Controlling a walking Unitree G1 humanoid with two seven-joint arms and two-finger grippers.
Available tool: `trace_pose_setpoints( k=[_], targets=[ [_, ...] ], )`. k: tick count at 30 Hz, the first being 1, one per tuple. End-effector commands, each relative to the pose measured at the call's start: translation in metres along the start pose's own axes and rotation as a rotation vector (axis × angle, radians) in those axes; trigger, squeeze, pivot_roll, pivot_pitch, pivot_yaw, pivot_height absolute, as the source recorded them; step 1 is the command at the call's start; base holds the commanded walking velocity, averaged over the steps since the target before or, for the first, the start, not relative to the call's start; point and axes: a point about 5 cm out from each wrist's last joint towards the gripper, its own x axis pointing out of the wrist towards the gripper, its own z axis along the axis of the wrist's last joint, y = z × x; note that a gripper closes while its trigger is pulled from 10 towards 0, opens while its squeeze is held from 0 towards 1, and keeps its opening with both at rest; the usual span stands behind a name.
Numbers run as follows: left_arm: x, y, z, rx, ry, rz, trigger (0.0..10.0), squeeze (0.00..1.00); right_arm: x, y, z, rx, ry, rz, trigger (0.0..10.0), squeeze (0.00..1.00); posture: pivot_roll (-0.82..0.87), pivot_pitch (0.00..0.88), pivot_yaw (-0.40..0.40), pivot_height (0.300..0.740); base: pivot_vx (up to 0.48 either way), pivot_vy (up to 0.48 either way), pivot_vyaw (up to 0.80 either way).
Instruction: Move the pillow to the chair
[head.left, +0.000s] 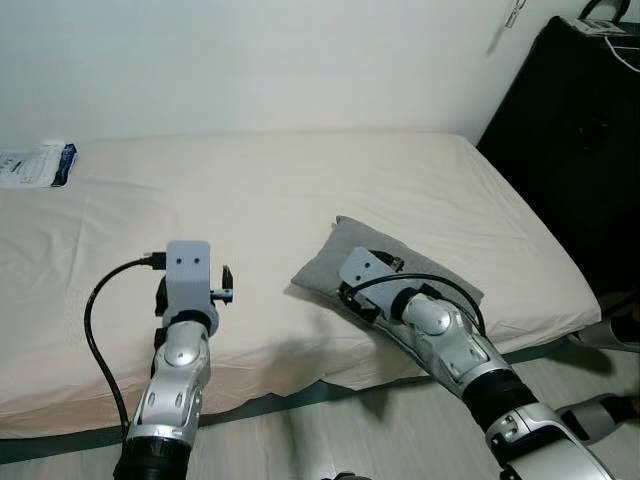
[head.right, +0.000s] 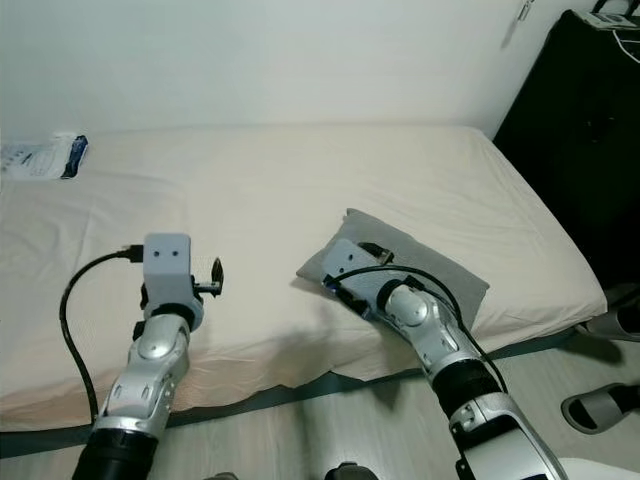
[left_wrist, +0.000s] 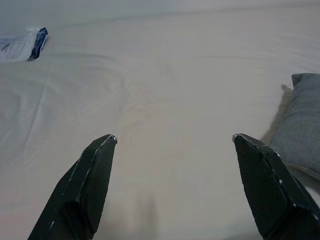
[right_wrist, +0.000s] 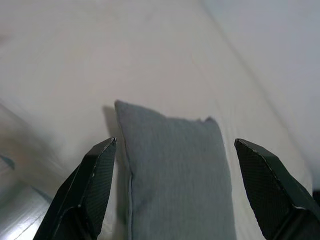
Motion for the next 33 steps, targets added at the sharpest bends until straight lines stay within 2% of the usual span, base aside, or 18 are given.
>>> trace_pose_setpoints(
  k=[1,2,5,7,8,9,10,11,13,16,20,21,22,23,24,25,29,33],
  targets=[
    [-0.001,0.000,-0.006,0.009,0.020,-0.006,10.0,0.00,0.001,0.006,0.004,-0.037,-0.047,0.030,10.0,0.00,-0.06,0.101,-0.067,0.740,0.000,0.000,0.00],
    [-0.001,0.001,-0.007,0.007,0.022,-0.007,10.0,0.00,0.001,0.007,0.007,-0.044,-0.081,0.037,10.0,0.00,-0.06,0.101,-0.067,0.740,0.000,0.000,0.00],
    [-0.001,-0.001,-0.007,0.002,0.023,-0.007,10.0,0.00,0.001,0.009,0.018,-0.148,-0.165,0.033,10.0,0.00,-0.04,0.100,-0.064,0.740,0.000,0.000,0.00],
    [-0.001,-0.002,-0.008,-0.002,0.034,-0.005,10.0,0.00,0.001,0.012,0.019,-0.165,-0.191,0.046,10.0,0.00,-0.04,0.104,-0.053,0.740,0.000,0.000,0.00],
    [-0.001,-0.003,-0.009,0.001,0.043,-0.003,10.0,0.00,0.001,0.013,0.019,-0.150,-0.207,0.048,10.0,0.00,-0.04,0.107,-0.046,0.740,0.000,0.000,0.00],
    [0.000,-0.004,-0.010,0.001,0.050,-0.009,10.0,0.00,0.002,0.015,0.016,-0.077,-0.200,0.071,10.0,0.00,-0.05,0.109,-0.040,0.740,0.000,0.000,0.00],
    [0.000,-0.004,-0.010,0.001,0.050,-0.009,10.0,0.00,0.002,0.015,0.016,-0.077,-0.200,0.071,10.0,0.00,-0.05,0.109,-0.040,0.740,0.000,0.000,0.00],
    [0.000,-0.004,-0.010,0.001,0.049,-0.012,10.0,0.00,0.002,0.015,0.015,-0.029,-0.198,0.063,10.0,0.00,-0.05,0.115,-0.035,0.740,0.000,0.000,0.00],
    [0.002,-0.006,-0.008,-0.001,0.047,-0.015,10.0,0.00,0.001,0.016,0.018,0.096,-0.264,0.062,10.0,0.00,-0.05,0.119,-0.031,0.740,0.000,0.000,0.00],
    [0.004,-0.006,-0.007,-0.003,0.046,-0.015,10.0,0.00,0.001,0.015,0.017,0.122,-0.263,0.043,10.0,0.00,-0.05,0.121,-0.027,0.740,0.000,0.000,0.00],
    [0.008,-0.010,-0.003,-0.013,0.042,-0.022,10.0,0.00,0.006,0.019,0.014,0.118,-0.193,0.089,10.0,0.00,-0.05,0.126,-0.014,0.740,0.000,0.000,0.00],
    [0.009,-0.010,-0.001,-0.014,0.038,-0.025,10.0,0.00,0.008,0.019,0.015,0.076,-0.184,0.094,10.0,0.00,-0.04,0.130,-0.012,0.740,0.000,0.000,0.00],
    [0.009,-0.010,-0.001,-0.014,0.038,-0.025,10.0,0.00,0.008,0.019,0.015,0.076,-0.184,0.094,10.0,0.00,-0.04,0.130,-0.012,0.740,0.000,0.000,0.00],
    [0.009,-0.010,0.001,-0.015,0.035,-0.026,10.0,0.00,0.009,0.018,0.018,0.002,-0.183,0.089,10.0,0.00,-0.04,0.136,-0.008,0.740,0.000,0.000,0.00],
    [0.009,-0.010,0.001,-0.015,0.035,-0.026,10.0,0.00,0.009,0.018,0.018,0.002,-0.183,0.089,10.0,0.00,-0.04,0.136,-0.008,0.740,0.000,0.000,0.00],
    [0.010,-0.010,0.002,-0.015,0.032,-0.025,10.0,0.00,0.010,0.019,0.018,-0.043,-0.183,0.099,10.0,0.00,-0.04,0.136,-0.008,0.740,0.000,0.000,0.00],
    [0.012,-0.009,0.003,-0.006,0.030,-0.031,10.0,0.00,0.011,0.022,0.013,0.002,-0.162,0.158,10.0,0.00,-0.06,0.148,-0.005,0.740,0.000,0.000,0.00],
    [0.008,-0.016,-0.001,-0.010,0.041,-0.074,10.0,0.00,0.008,0.018,0.013,0.033,-0.181,0.161,10.0,0.00,-0.07,0.159,-0.008,0.740,0.000,0.000,0.00]
  ],
)
